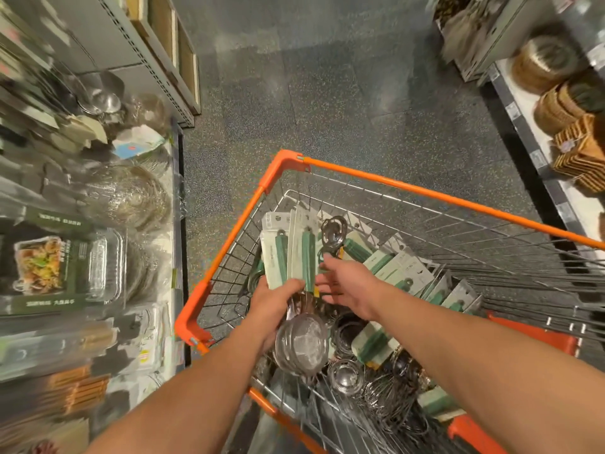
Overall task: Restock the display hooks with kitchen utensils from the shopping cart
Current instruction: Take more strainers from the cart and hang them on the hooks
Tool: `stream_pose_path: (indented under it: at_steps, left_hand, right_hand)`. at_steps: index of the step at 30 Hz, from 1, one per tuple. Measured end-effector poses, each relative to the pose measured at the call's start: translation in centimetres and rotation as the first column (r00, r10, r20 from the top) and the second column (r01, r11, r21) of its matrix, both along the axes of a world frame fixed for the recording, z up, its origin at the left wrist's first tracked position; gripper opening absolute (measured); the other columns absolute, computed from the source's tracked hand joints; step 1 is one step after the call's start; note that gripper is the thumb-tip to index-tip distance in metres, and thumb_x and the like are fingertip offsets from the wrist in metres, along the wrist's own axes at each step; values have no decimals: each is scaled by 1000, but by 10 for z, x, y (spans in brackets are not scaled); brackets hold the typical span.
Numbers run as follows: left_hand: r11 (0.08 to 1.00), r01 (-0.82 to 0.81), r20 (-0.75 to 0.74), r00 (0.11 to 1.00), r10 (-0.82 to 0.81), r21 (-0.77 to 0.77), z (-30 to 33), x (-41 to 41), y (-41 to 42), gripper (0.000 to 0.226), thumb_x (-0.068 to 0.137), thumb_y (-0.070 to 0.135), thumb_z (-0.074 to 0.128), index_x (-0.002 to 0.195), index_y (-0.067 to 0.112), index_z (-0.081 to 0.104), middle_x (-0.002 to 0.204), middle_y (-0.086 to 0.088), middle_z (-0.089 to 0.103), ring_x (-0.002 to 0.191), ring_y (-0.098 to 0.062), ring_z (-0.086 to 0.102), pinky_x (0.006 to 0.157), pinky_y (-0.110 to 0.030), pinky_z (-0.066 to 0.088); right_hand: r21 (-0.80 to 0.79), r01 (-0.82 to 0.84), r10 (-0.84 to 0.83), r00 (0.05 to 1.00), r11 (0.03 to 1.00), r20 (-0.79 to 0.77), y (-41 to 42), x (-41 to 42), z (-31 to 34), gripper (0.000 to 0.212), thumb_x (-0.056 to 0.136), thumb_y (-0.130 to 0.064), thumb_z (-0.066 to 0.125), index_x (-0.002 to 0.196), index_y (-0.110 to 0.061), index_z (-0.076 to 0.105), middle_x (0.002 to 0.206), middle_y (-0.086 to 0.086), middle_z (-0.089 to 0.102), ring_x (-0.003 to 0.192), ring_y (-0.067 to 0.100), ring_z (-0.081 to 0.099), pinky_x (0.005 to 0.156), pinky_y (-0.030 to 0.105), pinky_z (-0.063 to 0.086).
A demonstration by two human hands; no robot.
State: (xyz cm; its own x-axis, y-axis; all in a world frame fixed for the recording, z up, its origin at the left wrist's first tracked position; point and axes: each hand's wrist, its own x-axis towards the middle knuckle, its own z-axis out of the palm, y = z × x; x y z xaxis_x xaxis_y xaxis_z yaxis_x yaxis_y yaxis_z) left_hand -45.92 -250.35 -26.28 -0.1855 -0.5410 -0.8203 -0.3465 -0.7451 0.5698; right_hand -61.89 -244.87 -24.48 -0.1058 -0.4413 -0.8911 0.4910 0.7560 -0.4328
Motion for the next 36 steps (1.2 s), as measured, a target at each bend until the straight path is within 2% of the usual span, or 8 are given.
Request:
stream_pose_path:
  at_steps: [6,11,14,17,22,26,31,36]
  left_hand:
    - [998,30,-133,991,-22,62,49,26,-7,34,92,5,71,125,2,66,96,-22,77,67,-29,74,58,-36,61]
    - [989,96,-265,962,-63,115,92,34,-5,60,76,25,82,129,2,66,101,-20,77,78,-31,74,67,-38,60]
    - [988,117,-320,944,-81,97,114,38,9,47,84,22,75,125,3,64,89,-12,77,69,-24,74,62,-35,60]
    - [996,74,-383,922,-50,48,135,39,27,59,80,13,79,135,3,59,110,-20,76,86,-32,75,85,-49,61]
    - [996,-67,-451,892,36,-54,178,52,60,87,61,15,95,138,4,55,120,-25,73,100,-40,72,97,-58,57]
    - [964,-225,-493,860,128,-142,217,82,89,50,83,7,76,131,2,63,111,-25,74,83,-32,74,78,-44,64]
    - [889,-416,-511,816,271,-193,252,144,128,38,90,14,72,126,3,65,107,-23,76,85,-34,75,73,-44,64]
    - [727,-667,-550,673,494,-164,275,222,176,53,79,15,80,127,-3,67,126,-31,68,120,-47,63,102,-58,53]
  right_hand:
    - [-55,-194,188,978,980,-90,-8,19,40,59,93,-60,64,133,-17,59,131,7,64,116,29,64,103,52,54]
    - [-111,-149,134,982,983,-134,-3,28,97,52,94,-50,70,120,-6,60,112,9,73,102,30,72,92,54,59]
    - [-187,-112,82,983,976,-162,13,32,130,36,96,-38,71,110,-7,60,100,10,75,84,24,71,85,47,62]
    - [-223,-174,123,966,959,-228,32,32,151,33,96,-37,70,105,-7,59,100,10,70,78,21,65,70,38,56]
    - [-300,-278,199,942,913,-269,52,39,187,48,89,-42,75,115,-3,61,119,21,72,93,29,67,83,43,57]
    - [-413,-358,263,926,837,-270,52,61,214,43,88,-41,76,107,-3,68,110,17,75,93,29,70,79,39,59]
    - [-499,-441,353,897,746,-265,57,127,238,44,91,-36,77,113,0,69,105,17,77,87,26,70,86,47,60]
    - [-551,-519,476,848,653,-235,68,215,261,53,94,-28,76,125,11,58,109,20,75,87,30,73,77,43,63]
